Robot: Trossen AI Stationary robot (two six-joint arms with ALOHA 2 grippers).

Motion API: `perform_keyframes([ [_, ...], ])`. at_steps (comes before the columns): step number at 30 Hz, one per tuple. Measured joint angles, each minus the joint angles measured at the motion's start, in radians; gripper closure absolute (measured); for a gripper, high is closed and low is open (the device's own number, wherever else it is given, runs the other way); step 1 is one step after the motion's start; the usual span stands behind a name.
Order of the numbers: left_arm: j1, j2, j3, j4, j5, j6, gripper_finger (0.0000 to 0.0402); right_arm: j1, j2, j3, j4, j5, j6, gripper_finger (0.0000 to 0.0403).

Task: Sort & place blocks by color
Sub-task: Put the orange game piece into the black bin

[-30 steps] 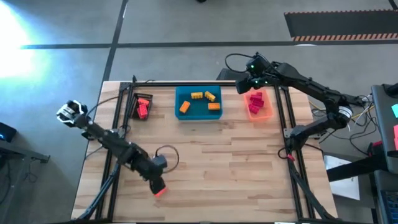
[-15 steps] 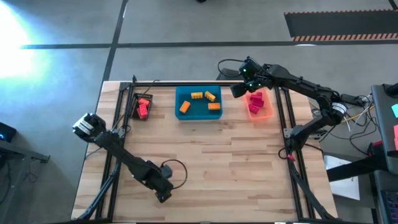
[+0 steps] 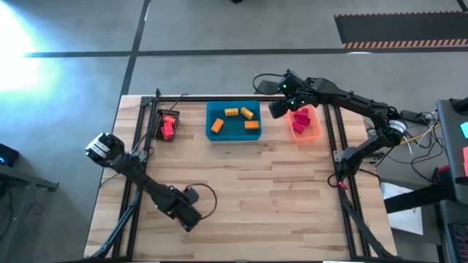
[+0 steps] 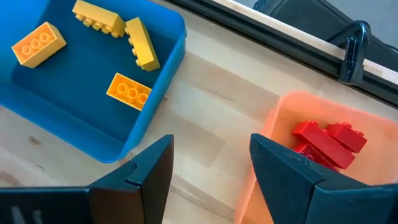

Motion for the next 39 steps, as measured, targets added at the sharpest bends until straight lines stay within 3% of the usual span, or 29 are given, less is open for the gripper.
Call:
perform_keyframes([
  [11,-0.005,-0.006,-0.023,-0.005,-0.069,-0.003,0.0179,0.000,-0.001,0.000,0.000,0.000,-0.001,0.0202],
  [14,-0.006,-0.006,-0.041,0.000,-0.071,-0.004,0.0202,0.000,-0.001,0.000,0.000,0.000,-0.001,0.0202],
  [19,-0.006,-0.008,-0.050,0.006,-0.072,0.003,0.0276,0.000,-0.001,0.000,0.000,0.000,-0.003,0.0202],
  [27,0.041,-0.105,-0.040,-0.009,-0.068,0.045,0.0277,0.019,-0.030,-0.001,-0.019,0.001,-0.018,0.0202],
  [33,0.197,-0.289,-0.053,-0.072,-0.196,0.122,0.0277,0.052,-0.095,-0.001,-0.013,0.003,-0.017,0.0202],
  [39,0.521,-0.461,-0.056,-0.261,-0.381,0.352,0.0277,0.069,-0.131,-0.001,-0.004,0.057,-0.010,0.0202],
])
